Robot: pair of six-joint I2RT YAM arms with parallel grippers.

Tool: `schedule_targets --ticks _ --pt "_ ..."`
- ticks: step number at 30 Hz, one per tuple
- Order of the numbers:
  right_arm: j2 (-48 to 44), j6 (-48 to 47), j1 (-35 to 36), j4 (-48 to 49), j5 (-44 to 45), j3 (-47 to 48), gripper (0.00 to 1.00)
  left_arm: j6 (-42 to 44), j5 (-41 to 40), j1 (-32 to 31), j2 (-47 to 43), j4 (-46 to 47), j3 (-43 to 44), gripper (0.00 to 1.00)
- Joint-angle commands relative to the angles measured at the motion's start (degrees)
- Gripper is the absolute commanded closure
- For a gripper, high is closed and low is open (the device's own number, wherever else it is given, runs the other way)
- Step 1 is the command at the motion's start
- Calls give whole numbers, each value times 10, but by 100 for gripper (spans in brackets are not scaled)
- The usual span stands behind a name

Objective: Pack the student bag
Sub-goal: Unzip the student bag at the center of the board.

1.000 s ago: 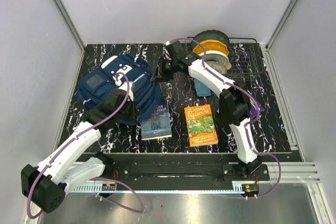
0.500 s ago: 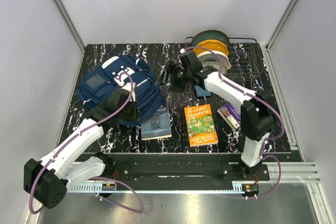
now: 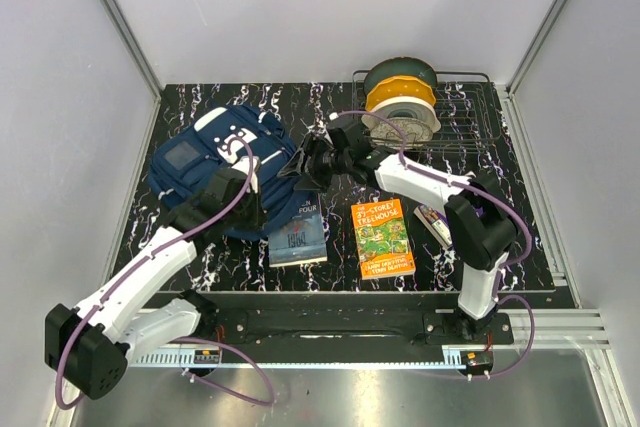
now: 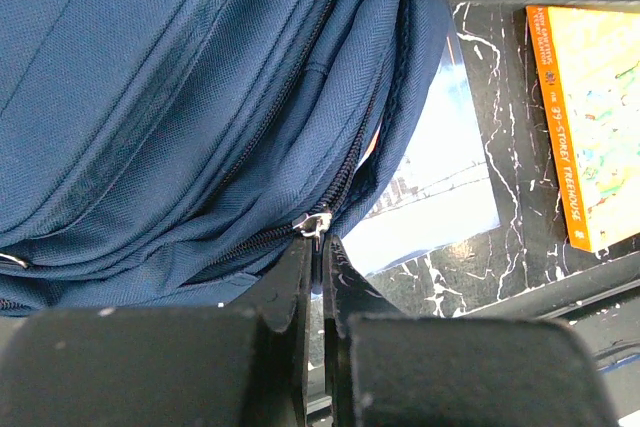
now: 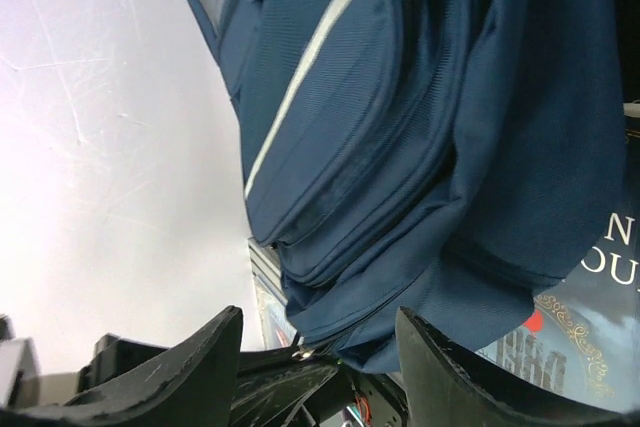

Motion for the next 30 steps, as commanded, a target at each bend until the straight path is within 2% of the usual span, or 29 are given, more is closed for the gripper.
schedule_targets --ticks 1,7,13,17,24,28,30 --pt "9 16 8 19 0 18 33 4 14 -1 -27 53 13 100" --pt "-13 -10 24 -11 62 -4 34 1 14 -1 -31 53 11 100" --pt "33 -20 26 0 43 25 40 10 23 -1 -32 53 13 100" --pt "56 -23 26 4 33 49 51 14 28 -1 -37 52 8 100" --pt "74 -31 25 -3 33 62 50 21 40 -2 -52 53 0 100" --pt "82 -35 25 -7 30 69 68 22 45 -2 -54 57 0 100" --pt "85 -36 26 -7 28 72 84 22 50 -2 -54 59 -2 100"
